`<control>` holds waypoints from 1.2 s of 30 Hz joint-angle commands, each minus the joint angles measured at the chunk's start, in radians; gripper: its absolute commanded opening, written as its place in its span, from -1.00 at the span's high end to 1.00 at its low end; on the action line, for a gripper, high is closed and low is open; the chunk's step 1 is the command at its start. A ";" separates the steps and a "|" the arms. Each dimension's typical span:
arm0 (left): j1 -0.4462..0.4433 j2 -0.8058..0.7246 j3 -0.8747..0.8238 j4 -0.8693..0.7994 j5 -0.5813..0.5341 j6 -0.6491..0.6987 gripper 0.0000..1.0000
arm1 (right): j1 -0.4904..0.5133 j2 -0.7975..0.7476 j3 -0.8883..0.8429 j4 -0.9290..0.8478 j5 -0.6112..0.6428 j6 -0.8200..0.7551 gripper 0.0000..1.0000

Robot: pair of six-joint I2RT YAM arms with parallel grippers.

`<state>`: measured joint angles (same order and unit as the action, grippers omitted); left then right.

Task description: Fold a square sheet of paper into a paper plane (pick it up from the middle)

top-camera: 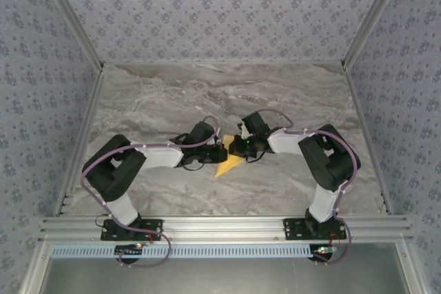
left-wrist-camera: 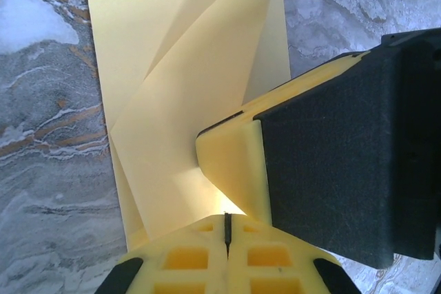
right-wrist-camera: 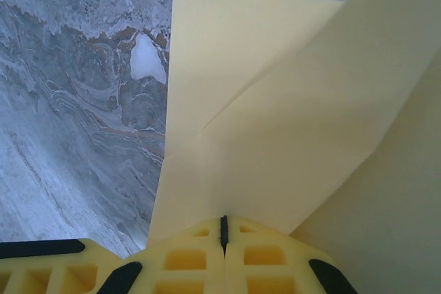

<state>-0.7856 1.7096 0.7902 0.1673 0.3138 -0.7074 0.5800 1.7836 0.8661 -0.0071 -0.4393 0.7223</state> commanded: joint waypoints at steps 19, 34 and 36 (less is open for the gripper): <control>-0.004 0.042 0.021 -0.097 -0.041 0.033 1.00 | -0.007 -0.059 -0.073 0.023 0.074 -0.015 1.00; -0.012 0.049 0.032 -0.125 -0.048 0.045 1.00 | 0.036 -0.046 -0.093 0.067 0.027 -0.007 1.00; -0.012 0.048 0.033 -0.134 -0.052 0.046 1.00 | 0.026 -0.031 -0.087 0.041 0.057 -0.007 1.00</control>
<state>-0.7914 1.7374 0.8043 0.0975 0.2790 -0.6880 0.6125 1.7245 0.7750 0.0727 -0.4229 0.7105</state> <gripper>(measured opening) 0.062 0.044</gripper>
